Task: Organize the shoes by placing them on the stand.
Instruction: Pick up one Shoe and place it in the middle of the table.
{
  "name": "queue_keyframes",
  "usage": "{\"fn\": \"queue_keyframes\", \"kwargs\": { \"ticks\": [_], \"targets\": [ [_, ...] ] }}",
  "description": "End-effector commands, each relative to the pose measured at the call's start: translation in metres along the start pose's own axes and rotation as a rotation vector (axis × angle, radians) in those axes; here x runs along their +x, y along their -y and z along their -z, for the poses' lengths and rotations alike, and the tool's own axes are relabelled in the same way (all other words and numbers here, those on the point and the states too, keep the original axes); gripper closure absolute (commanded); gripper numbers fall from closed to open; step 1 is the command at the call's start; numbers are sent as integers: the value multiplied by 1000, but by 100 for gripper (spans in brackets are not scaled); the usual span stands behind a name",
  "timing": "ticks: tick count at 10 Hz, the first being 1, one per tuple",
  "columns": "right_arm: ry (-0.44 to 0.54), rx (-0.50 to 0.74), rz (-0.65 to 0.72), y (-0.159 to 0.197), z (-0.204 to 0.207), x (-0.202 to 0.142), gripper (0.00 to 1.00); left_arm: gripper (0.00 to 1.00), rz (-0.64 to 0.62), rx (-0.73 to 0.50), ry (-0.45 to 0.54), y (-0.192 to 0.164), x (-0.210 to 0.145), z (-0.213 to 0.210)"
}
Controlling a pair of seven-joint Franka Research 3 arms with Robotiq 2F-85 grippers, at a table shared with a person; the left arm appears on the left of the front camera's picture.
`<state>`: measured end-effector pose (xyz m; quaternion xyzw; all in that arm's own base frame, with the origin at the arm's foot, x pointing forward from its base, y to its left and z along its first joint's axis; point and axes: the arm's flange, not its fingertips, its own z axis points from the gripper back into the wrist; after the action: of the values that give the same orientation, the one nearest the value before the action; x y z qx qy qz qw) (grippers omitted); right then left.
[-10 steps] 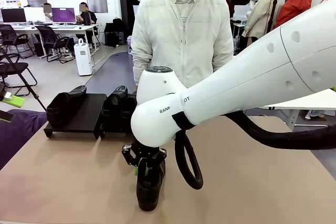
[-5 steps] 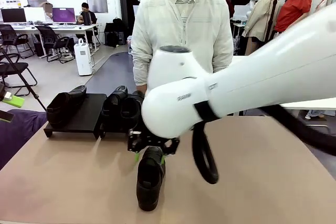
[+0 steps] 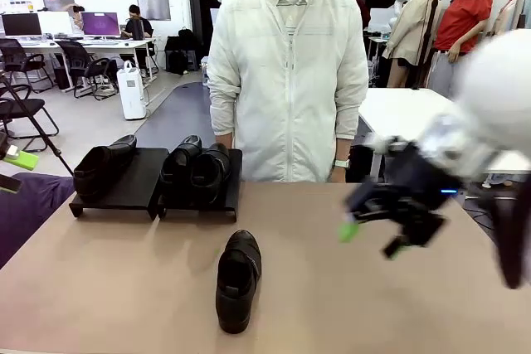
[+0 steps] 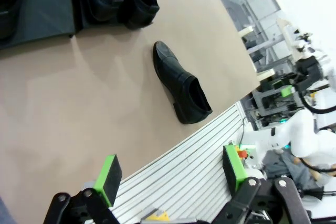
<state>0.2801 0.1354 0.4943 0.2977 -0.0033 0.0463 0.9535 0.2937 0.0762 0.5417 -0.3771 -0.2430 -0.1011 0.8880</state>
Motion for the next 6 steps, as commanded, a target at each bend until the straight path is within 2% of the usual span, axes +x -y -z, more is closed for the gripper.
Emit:
{"fn": "queue_keyframes", "kwargs": {
  "ticks": [1,3,4,5,6],
  "targets": [
    [119,140,144,77,-49,-21,0,0,1,-8,19,0,-1,2],
    [171,255,212,119,-49,-25,0,0,1,-8,19,0,-1,2],
    [193,261,224,120,-38,-19,0,0,1,-8,19,0,-1,2],
    [150,199,208,104,-91,-13,0,0,1,-8,19,0,-1,2],
    [150,199,208,104,-91,-13,0,0,1,-8,19,0,-1,2]
  ]
}}
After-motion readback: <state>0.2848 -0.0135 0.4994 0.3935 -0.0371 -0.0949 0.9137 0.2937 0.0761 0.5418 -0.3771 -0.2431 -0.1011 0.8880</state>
